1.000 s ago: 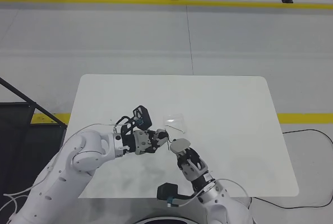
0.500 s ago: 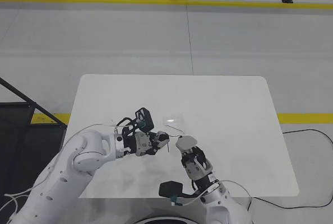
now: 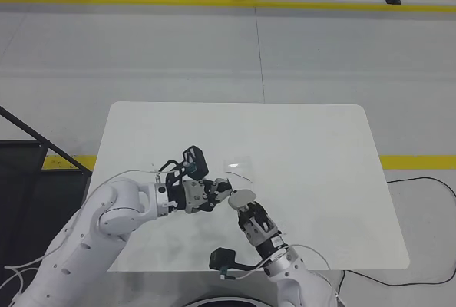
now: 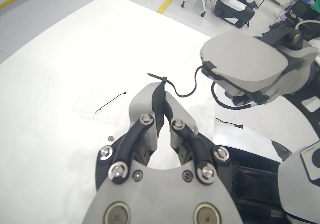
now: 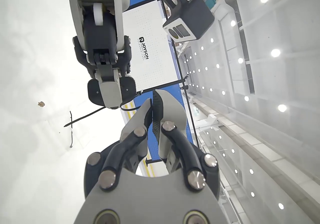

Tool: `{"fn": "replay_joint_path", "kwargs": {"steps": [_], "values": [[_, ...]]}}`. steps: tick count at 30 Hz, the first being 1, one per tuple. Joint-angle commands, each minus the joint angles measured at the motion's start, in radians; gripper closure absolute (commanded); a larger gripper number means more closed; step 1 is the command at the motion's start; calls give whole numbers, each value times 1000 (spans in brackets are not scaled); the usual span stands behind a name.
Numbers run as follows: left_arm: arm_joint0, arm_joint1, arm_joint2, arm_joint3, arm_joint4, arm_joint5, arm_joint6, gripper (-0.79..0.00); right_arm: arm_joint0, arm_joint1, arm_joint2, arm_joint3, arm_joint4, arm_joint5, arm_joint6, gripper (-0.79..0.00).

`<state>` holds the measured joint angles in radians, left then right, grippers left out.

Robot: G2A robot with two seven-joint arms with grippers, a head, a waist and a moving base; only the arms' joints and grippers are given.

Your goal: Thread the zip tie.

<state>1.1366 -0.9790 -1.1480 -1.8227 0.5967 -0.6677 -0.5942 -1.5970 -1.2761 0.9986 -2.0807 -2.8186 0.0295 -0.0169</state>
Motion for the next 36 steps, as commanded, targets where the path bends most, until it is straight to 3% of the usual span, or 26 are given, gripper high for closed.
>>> {"fn": "replay_joint_path", "kwargs": {"steps": [1,2,3,4,13,18,20,32,36], "values": [[-1,0,-2,1,-5,3,2,0,-1,0,2,-1,8,0,-2,0],[-1,0,-3,2,-11,8,7,0,-2,0,3,-3,13,1,-2,-252],[-1,-1,-5,3,-17,13,12,0,-4,0,4,-5,23,1,-3,-628],[-1,-1,-7,4,-25,20,20,0,-6,0,6,-9,36,1,-6,-785],[7,-2,-46,19,-107,37,94,0,-109,17,74,-85,195,-6,-128,-785],[19,-2,-65,25,-132,18,131,0,-172,29,132,-113,422,-122,-215,-785],[23,-2,-71,28,-137,8,135,0,-184,30,158,-117,533,-178,-195,-785],[28,-2,-75,32,-145,2,141,0,-182,30,154,-114,534,-189,-196,-785],[38,-3,-71,22,-137,14,150,0,-139,30,156,-88,682,-335,-175,-785]]}}
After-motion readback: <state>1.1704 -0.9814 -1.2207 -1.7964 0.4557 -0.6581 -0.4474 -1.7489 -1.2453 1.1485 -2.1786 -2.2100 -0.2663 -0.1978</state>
